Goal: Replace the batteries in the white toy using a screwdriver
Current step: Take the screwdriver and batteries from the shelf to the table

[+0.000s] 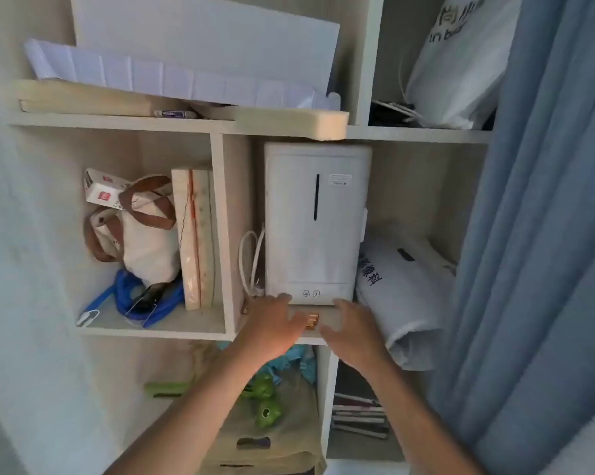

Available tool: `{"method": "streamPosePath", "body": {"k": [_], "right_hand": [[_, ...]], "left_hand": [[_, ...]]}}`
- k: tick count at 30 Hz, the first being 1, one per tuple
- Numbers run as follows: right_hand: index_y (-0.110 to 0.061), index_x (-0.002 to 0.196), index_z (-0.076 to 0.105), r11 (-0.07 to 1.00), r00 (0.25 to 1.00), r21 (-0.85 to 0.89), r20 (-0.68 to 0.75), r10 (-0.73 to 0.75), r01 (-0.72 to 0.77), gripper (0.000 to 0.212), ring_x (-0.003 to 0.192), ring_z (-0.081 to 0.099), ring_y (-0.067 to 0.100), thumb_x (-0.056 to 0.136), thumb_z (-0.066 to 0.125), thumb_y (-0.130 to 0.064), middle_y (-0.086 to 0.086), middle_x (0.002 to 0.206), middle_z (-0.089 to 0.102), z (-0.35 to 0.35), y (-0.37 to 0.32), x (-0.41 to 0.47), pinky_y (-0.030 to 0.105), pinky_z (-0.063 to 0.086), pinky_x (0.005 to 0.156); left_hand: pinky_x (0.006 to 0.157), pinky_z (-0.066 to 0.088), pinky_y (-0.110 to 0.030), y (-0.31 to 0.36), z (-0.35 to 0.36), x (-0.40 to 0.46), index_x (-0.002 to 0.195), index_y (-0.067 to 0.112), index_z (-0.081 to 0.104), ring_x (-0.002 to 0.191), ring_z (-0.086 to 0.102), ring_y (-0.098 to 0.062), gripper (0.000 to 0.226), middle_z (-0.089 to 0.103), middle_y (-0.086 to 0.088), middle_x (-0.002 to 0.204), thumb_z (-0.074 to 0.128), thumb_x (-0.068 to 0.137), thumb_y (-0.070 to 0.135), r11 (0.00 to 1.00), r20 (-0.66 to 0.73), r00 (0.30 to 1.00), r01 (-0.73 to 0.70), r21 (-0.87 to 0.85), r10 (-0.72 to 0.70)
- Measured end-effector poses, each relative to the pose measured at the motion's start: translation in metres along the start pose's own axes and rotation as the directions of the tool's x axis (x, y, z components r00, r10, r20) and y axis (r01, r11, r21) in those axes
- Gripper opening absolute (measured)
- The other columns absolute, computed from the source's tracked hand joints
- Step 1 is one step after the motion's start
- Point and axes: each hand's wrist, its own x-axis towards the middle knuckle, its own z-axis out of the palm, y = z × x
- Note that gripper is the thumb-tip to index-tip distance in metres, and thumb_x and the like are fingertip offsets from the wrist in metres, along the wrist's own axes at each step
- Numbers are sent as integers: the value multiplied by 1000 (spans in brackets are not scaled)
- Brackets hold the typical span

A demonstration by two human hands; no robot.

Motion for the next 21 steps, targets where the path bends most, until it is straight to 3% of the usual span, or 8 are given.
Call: {"method": "streamPosePath", "body": {"k": [4, 7, 10, 13, 17, 19, 21], "right_hand": [[-17, 117, 52, 995, 995, -67, 77, -70, 75, 51, 123, 46, 22, 70, 60, 0, 2, 123, 51, 9, 17, 13, 28, 42, 101], [-19, 126, 48, 991, 991, -73, 71, -111, 116, 63, 127, 43, 19, 67, 62, -1, -2, 132, 47, 19, 32, 17, 31, 42, 106], [-15, 130, 47, 987, 992, -105, 61, -114, 120, 63, 131, 45, 22, 72, 61, 4, -1, 140, 45, 24, 37, 18, 29, 41, 106], [-9, 148, 37, 981, 992, -164, 80, -95, 107, 67, 145, 33, 21, 85, 54, 9, 4, 158, 34, 24, 41, 17, 25, 25, 118], [-6, 144, 47, 983, 993, -138, 18, -120, 121, 60, 144, 37, 19, 88, 47, 16, 7, 155, 42, 28, 47, 13, 14, 16, 112], [-7, 139, 55, 987, 994, -116, -10, -112, 110, 56, 141, 43, 20, 89, 46, 16, 7, 151, 48, 31, 48, 11, 17, 22, 113], [-2, 126, 66, 990, 993, -94, -42, -107, 102, 42, 129, 55, 25, 91, 47, 13, 11, 139, 60, 33, 48, 8, 29, 40, 112]], "left_hand": [[111, 43, -41, -8, 25, 21, 153, 17, 41, 134, 45, -26, 62, 48, -7, 146, 58, 99, 41, 992, 78, 992, -108, 60, 104], [120, 33, -41, -14, 38, 28, 159, 18, 30, 144, 36, -26, 74, 38, -6, 158, 63, 97, 41, 978, 122, 980, -174, 112, 160], [124, 22, -38, -19, 44, 30, 163, 19, 20, 153, 25, -24, 77, 26, -3, 168, 59, 101, 40, 949, 128, 971, -224, 221, 200], [125, 22, -35, -22, 49, 26, 162, 17, 25, 152, 30, -24, 71, 30, -4, 167, 58, 102, 37, 946, 67, 967, -253, 204, 245], [122, 27, -31, -25, 51, 15, 156, 16, 40, 147, 40, -23, 58, 41, -3, 162, 59, 102, 25, 951, -17, 959, -279, 136, 284], [118, 36, -35, -26, 50, 9, 150, 16, 50, 143, 47, -23, 49, 48, -3, 158, 59, 102, 18, 941, -50, 949, -302, 151, 313], [107, 47, -37, -27, 49, 3, 142, 15, 59, 131, 58, -24, 41, 60, -4, 146, 59, 102, 14, 934, -87, 940, -310, 177, 329]]}}
